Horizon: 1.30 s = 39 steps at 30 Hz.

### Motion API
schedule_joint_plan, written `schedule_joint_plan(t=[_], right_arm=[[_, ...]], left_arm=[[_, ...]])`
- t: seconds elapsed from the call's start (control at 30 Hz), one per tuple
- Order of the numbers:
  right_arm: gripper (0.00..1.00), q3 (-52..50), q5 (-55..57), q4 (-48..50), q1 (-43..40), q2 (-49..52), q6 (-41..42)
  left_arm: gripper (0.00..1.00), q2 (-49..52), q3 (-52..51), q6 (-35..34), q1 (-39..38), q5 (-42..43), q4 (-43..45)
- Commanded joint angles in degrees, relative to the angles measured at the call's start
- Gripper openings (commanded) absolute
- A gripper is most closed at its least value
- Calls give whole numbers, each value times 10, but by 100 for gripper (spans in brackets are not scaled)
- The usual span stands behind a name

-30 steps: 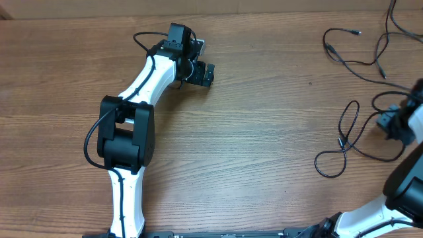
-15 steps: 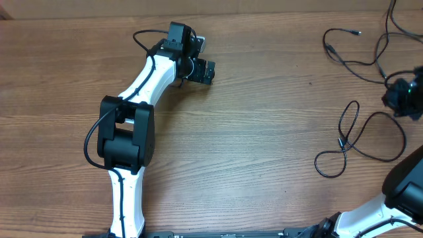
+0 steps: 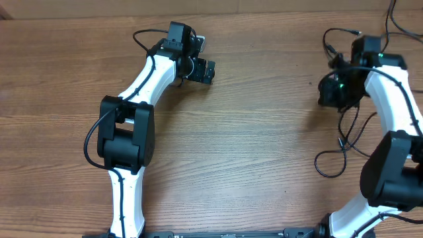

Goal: Untangle cables

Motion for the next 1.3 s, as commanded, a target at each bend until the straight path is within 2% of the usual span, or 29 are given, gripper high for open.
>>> schedule_joint_plan(t=[0.0, 0.2, 0.4, 0.53, 0.83, 1.27], right_arm=[[4, -74, 38, -1, -7, -3, 42], [4, -127, 82, 2, -9, -3, 111], [4, -163, 96, 23, -9, -3, 135], [4, -170, 136, 29, -20, -3, 190], [4, -176, 138, 40, -94, -3, 215], [4, -198, 156, 116, -177, -3, 215]], left_arm=[[100, -4, 13, -10, -4, -3, 2], [100, -4, 13, -10, -4, -3, 2], [100, -4, 13, -10, -4, -3, 2], [100, -4, 13, -10, -4, -3, 2], [100, -4, 13, -10, -4, -3, 2], [100, -4, 13, -10, -4, -3, 2]])
